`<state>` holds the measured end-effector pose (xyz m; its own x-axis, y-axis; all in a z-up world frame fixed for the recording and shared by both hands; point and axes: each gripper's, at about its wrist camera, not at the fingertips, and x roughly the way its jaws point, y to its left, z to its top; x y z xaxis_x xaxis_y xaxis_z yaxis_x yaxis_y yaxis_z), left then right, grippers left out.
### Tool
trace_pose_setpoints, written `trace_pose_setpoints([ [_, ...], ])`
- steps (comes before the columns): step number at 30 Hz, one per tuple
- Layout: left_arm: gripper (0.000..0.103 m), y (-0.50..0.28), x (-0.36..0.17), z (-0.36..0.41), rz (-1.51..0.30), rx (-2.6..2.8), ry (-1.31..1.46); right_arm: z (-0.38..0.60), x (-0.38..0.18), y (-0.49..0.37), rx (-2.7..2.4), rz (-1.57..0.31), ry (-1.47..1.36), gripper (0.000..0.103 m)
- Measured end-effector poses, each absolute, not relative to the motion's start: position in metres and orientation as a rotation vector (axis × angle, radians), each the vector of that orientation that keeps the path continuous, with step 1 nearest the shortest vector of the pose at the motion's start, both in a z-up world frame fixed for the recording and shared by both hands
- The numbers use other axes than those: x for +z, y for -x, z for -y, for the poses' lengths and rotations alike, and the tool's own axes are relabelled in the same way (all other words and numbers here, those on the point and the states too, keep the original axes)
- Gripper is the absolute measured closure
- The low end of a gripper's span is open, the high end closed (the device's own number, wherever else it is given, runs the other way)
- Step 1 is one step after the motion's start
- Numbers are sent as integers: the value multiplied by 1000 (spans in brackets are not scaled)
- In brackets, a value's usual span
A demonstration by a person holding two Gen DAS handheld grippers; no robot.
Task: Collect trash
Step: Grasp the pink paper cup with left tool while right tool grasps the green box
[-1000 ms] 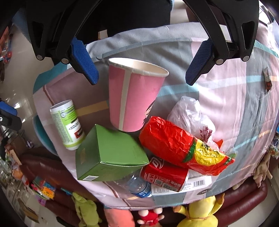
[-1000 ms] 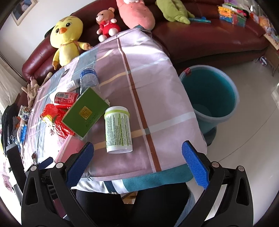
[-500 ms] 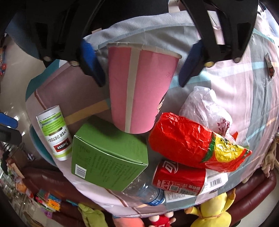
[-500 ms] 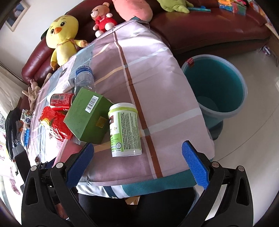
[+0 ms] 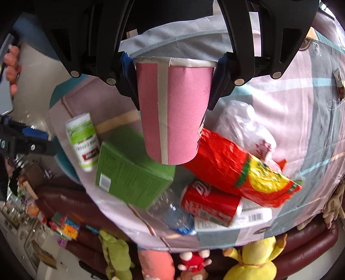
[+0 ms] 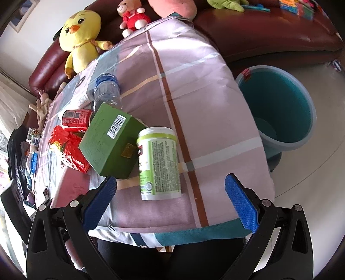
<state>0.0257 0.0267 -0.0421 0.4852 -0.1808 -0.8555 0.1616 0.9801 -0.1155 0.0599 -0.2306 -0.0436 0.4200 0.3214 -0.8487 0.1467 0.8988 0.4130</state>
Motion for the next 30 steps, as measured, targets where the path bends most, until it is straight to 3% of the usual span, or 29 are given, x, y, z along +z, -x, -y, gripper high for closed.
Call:
trace_pose_setpoints([
  [5, 43, -36, -21, -42, -989, -190, 53, 217, -27, -69, 174, -1125, -469, 7],
  [10, 43, -46, -15, -46, -990, -192, 69, 199, -6, -101, 265, -1113, -402, 14],
  [13, 42, -51, -13, -35, -1001, -230, 73, 193, -5, -133, 289, -1109, -321, 24],
  [15, 42, -54, -13, -24, -1008, -251, 60, 190, -13, -149, 326, -1142, -322, 45],
  [17, 41, -58, -14, -14, -1016, -271, 46, 188, -26, -165, 368, -1191, -349, 55],
  [27, 41, -75, -50, -28, -1104, -185, 20, 167, -54, -179, 563, -1318, -457, 57],
  [28, 41, -75, -52, -31, -1109, -180, 25, 163, -52, -177, 581, -1319, -459, 58],
  [30, 41, -75, -57, -38, -1116, -166, 33, 152, -45, -175, 643, -1327, -477, 72],
])
